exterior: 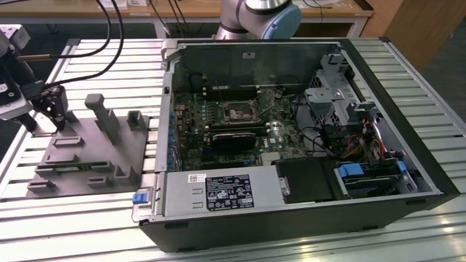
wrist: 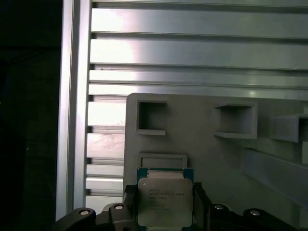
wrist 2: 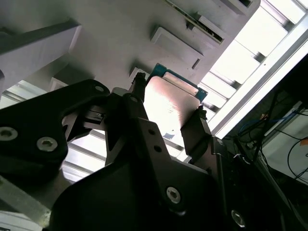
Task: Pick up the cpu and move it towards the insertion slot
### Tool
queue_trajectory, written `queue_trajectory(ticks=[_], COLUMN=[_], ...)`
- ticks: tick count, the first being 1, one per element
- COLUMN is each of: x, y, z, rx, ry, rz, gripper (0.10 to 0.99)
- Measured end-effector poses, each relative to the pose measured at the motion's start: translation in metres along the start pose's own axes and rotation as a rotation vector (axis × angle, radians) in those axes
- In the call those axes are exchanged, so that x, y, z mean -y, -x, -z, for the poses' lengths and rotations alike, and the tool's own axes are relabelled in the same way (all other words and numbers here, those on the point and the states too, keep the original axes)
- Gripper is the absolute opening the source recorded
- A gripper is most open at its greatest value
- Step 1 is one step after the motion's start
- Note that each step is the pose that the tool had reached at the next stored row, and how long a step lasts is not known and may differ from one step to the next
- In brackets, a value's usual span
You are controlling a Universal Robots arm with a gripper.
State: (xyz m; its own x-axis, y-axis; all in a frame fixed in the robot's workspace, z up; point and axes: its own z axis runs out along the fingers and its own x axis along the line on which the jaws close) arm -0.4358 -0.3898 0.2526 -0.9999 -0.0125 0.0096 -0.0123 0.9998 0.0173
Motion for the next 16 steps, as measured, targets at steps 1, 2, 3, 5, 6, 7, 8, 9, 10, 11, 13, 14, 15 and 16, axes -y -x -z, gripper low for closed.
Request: queue_trajectory(ticks=[1,2,3,5,6,7,8,9,10,11,13,14,15,16], x=[-0.0004,-0.0007,-0.0007,-0.0011,-0.0012,-0.0014,-0.0015,-0.0017,-0.0019,-0.0020,-0.0025,-0.0026,-0.0028,-0.0030], y=[0.0000,0.0000,0.0000,0.0000,-0.0001,-0.0001,-0.0001,0.0000,0.0000,-0.0001,-0.0001,-0.0001,-0.0001,-0.0001], z=[0.0010,0.0019,0.0027,0.0042,0.0050,0.0058,0.0066,0.0071,0.0080,0.0088,0.0101,0.0108,0.0117,0.0124], rx=[0.0001,0.0001,0.0000,0.0000,-0.0001,0.0000,0.0000,0.0001,0.0001,-0.0001,0.0001,0.0001,-0.0002,-0.0001], ry=[0.000,0.000,-0.001,-0.001,-0.001,-0.001,-0.001,-0.001,-0.001,-0.002,-0.002,-0.002,-0.002,-0.003], rz=[0.000,0.000,0.000,0.000,0.000,0.000,0.000,0.000,0.000,0.000,0.000,0.000,0.000,0.000], gripper=[0.545,0.545,0.545,0.545,0.545,0.545,0.545,0.545,0.545,0.545,0.545,0.545,0.545,0.545])
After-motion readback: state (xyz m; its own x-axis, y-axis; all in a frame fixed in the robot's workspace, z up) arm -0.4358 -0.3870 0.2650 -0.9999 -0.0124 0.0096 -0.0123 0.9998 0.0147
